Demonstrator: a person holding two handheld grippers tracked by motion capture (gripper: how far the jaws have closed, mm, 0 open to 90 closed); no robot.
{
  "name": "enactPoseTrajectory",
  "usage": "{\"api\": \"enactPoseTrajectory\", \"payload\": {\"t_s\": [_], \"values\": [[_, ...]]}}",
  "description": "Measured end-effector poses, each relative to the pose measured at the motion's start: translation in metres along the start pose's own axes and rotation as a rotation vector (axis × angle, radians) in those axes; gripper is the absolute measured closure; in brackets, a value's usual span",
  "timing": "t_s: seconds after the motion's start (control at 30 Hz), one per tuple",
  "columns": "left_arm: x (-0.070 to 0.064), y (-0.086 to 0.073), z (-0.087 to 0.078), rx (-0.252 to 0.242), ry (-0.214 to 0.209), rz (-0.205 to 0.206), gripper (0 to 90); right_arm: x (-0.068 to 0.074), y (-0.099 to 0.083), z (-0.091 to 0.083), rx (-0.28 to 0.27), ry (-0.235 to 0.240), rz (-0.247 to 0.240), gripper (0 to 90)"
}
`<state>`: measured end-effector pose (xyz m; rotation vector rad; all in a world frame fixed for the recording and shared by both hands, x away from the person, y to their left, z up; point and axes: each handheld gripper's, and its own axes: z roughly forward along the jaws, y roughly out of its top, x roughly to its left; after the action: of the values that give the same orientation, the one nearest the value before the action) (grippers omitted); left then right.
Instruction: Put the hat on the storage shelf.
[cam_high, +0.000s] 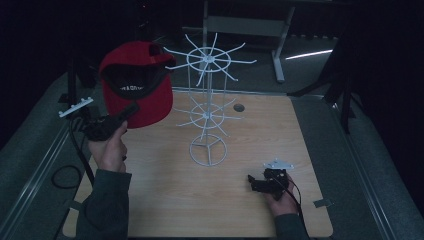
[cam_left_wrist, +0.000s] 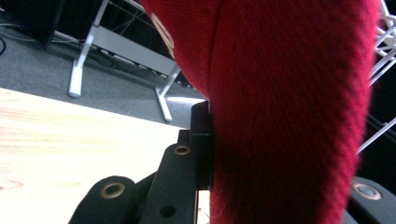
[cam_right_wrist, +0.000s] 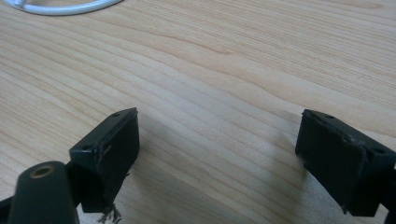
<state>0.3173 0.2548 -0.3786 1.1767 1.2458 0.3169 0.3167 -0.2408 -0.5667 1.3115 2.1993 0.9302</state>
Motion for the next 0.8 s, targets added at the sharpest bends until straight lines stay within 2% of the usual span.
{"api": "enactPoseTrajectory", "payload": {"t_s": [0.37, 0.8], "values": [[-0.008, 0.006, -0.001, -0.019, -0.023, 0.019, 83.4, 0.000, 0.000, 0.000, 0.001, 0.000, -0.001, 13.4], [-0.013, 0.010, -0.003, -0.037, -0.036, 0.019, 83.5, 0.000, 0.000, 0.000, 0.001, 0.000, -0.001, 13.4]]}}
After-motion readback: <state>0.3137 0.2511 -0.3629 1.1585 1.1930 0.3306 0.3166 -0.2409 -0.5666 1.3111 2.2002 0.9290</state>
